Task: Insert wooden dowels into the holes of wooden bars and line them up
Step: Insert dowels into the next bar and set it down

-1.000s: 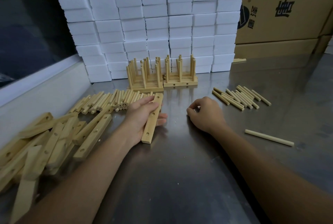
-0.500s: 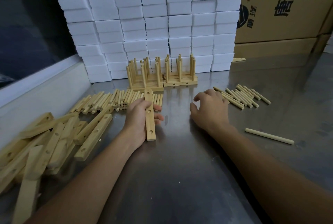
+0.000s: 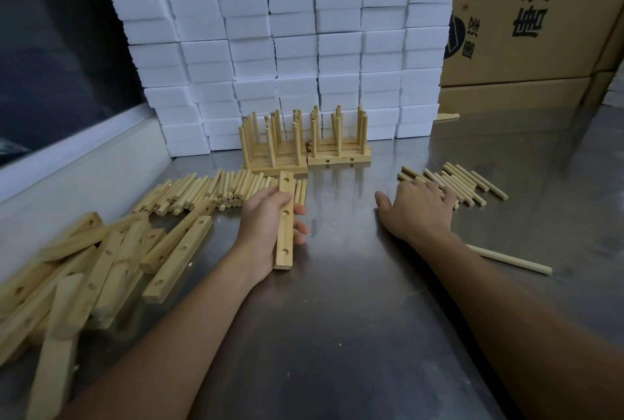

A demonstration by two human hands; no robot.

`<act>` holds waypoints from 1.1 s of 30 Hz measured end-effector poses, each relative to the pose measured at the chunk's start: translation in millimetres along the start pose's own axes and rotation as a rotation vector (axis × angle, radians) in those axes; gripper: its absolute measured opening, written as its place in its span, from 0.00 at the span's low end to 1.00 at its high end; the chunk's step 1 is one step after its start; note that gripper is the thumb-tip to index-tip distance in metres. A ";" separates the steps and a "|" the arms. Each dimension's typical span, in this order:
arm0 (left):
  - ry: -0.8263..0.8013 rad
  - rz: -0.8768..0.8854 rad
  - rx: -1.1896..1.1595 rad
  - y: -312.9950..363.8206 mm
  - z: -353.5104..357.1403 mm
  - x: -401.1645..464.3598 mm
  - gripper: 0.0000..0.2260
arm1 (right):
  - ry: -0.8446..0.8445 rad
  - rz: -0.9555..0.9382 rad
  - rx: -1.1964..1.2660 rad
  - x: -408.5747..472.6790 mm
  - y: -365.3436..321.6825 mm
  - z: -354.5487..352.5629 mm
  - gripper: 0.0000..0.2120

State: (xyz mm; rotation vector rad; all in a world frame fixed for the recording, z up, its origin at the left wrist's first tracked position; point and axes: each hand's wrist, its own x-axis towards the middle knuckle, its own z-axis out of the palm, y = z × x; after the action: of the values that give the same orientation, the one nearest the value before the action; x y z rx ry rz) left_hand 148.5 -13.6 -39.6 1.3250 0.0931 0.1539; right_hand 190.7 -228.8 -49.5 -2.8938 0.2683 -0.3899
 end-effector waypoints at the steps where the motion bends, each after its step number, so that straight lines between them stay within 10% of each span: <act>1: -0.001 0.001 0.000 -0.2 0.0 -0.1 0.07 | 0.015 0.002 0.006 -0.4 0.0 -0.4 0.24; 16: -0.010 0.012 0.016 0.5 0.1 -2.5 0.06 | 0.077 0.153 -0.051 -2.5 3.3 -3.3 0.18; 23: -0.010 0.013 0.019 0.4 1.0 -3.4 0.06 | 0.092 0.023 0.082 -3.7 2.0 -4.7 0.02; 33: 0.000 0.013 0.037 -0.3 2.5 -2.7 0.06 | 0.078 -0.179 0.450 -21.2 -26.3 0.7 0.08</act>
State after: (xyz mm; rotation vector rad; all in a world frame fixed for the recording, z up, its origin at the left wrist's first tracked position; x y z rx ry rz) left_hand 146.3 -16.5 -39.2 1.3625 0.0877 0.1639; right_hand 174.7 -199.1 -49.2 -2.4672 -0.0641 -0.5187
